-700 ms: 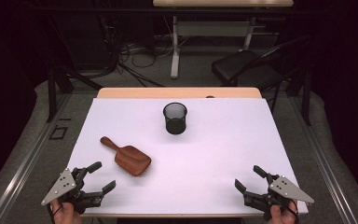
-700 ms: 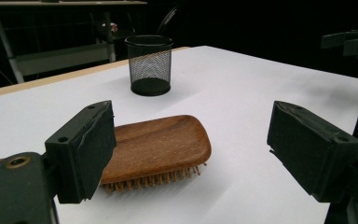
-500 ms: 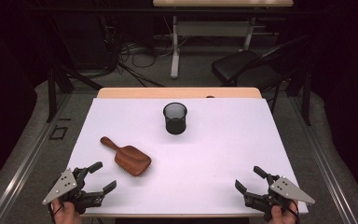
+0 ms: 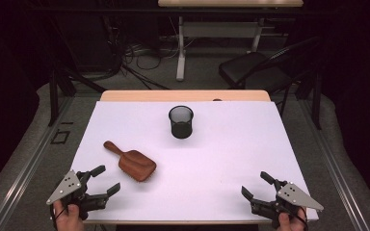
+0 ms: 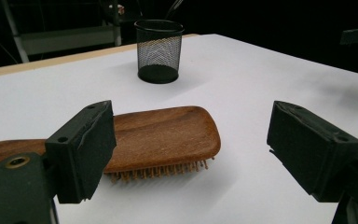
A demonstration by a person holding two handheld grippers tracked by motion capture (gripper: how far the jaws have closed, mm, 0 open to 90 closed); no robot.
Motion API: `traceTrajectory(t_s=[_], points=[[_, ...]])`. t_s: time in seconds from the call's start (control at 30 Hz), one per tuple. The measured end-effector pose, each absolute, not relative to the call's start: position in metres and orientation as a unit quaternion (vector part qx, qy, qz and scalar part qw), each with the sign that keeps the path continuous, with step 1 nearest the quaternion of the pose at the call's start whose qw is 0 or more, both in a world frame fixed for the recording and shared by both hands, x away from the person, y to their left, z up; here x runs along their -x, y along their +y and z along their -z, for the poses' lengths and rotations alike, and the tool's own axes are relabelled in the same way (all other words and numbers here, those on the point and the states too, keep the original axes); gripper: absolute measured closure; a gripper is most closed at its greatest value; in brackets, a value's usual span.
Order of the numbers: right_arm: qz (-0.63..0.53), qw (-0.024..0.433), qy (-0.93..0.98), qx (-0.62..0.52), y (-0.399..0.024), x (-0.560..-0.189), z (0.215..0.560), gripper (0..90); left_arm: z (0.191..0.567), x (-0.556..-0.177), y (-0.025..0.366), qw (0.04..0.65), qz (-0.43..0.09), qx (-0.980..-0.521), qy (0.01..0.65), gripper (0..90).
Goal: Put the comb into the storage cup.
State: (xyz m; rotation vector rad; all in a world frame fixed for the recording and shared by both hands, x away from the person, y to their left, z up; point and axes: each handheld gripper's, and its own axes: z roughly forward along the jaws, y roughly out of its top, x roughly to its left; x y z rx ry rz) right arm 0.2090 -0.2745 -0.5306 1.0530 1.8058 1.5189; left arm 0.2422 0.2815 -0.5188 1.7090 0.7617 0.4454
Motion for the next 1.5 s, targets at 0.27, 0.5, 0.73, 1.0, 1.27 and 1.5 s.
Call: traceTrajectory(t_s=[0.27,0.5,0.73,1.0,1.27,1.5], points=[[-0.565,0.272,0.669,-0.399,-0.276,-0.211,0.532,14.0,0.514,-0.255,0.28,0.57,-0.174,-0.722,0.352,15.7],[-0.569,0.266,0.67,-0.396,-0.275,-0.217,0.533,14.1,0.512,-0.265,0.276,0.546,-0.175,-0.726,0.381,15.8],[-0.57,0.259,0.672,-0.395,-0.273,-0.219,0.533,14.1,0.507,-0.28,0.274,0.539,-0.157,-0.722,0.405,15.7],[-0.569,0.255,0.673,-0.397,-0.273,-0.222,0.534,14.1,0.501,-0.304,0.272,0.512,-0.128,-0.734,0.428,16.4],[-0.567,0.257,0.678,-0.392,-0.272,-0.22,0.534,14.1,0.491,-0.318,0.271,0.507,-0.13,-0.737,0.427,25.4],[-0.569,0.261,0.675,-0.39,-0.273,-0.216,0.533,14.1,0.485,-0.331,0.271,0.507,-0.127,-0.735,0.433,36.7]])
